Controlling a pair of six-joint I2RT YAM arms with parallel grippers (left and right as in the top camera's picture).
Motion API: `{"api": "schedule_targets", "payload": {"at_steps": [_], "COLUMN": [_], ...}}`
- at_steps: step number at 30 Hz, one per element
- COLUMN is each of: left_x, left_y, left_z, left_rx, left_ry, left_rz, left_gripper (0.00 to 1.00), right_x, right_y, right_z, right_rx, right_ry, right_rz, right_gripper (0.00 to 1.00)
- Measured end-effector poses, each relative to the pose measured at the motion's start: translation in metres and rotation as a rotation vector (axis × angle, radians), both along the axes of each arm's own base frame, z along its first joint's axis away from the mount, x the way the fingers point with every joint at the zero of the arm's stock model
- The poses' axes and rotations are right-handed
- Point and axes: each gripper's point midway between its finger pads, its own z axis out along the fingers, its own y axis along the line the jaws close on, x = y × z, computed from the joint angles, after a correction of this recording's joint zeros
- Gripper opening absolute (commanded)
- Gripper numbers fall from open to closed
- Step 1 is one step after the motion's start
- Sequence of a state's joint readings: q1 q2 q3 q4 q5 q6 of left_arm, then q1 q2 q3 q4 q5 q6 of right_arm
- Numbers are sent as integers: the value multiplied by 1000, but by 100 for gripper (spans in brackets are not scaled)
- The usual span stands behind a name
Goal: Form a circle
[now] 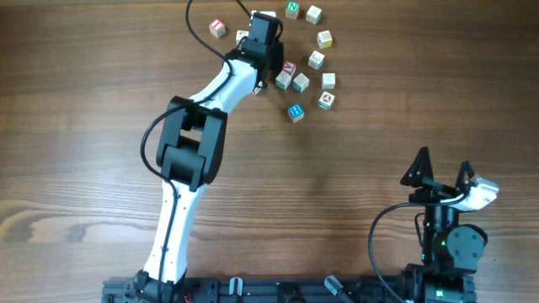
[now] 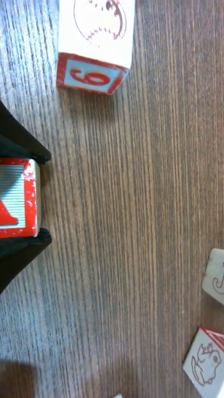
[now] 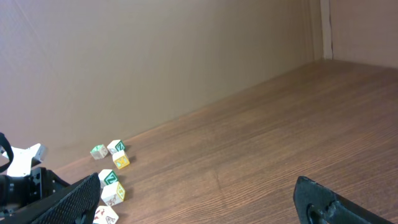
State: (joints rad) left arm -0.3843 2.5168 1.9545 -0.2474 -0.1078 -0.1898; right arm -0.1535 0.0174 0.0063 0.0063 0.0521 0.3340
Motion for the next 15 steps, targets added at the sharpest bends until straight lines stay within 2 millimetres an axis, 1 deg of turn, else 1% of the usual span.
{"api": "schedule_targets", "payload": {"at_steps": [3,6,7,8,11,14,15], "left_x": [-2,-5,-6,-7,-14,-37,-44], "left_y": [2,3,4,4,7,16,19], "left_z": [1,15,29,37,82,144,155], "left_rx": [11,15,12,9,2,-11,-15], "left_ry": [9,9,2,-7,-28,-35,-27], "left_rz": [-2,1,1,1,2,16,22], "left_gripper": [33,34,34,34,34,33,33], "right_x": [0,0,0,0,0,0,0], "right_y": [0,0,0,0,0,0,0], "right_z": [0,0,0,0,0,0,0], "right_rx": [0,0,0,0,0,0,0], "right_ry": [0,0,0,0,0,0,0], "right_rz": [0,0,0,0,0,0,0], "right_gripper": [100,100,100,100,100,100,100]}}
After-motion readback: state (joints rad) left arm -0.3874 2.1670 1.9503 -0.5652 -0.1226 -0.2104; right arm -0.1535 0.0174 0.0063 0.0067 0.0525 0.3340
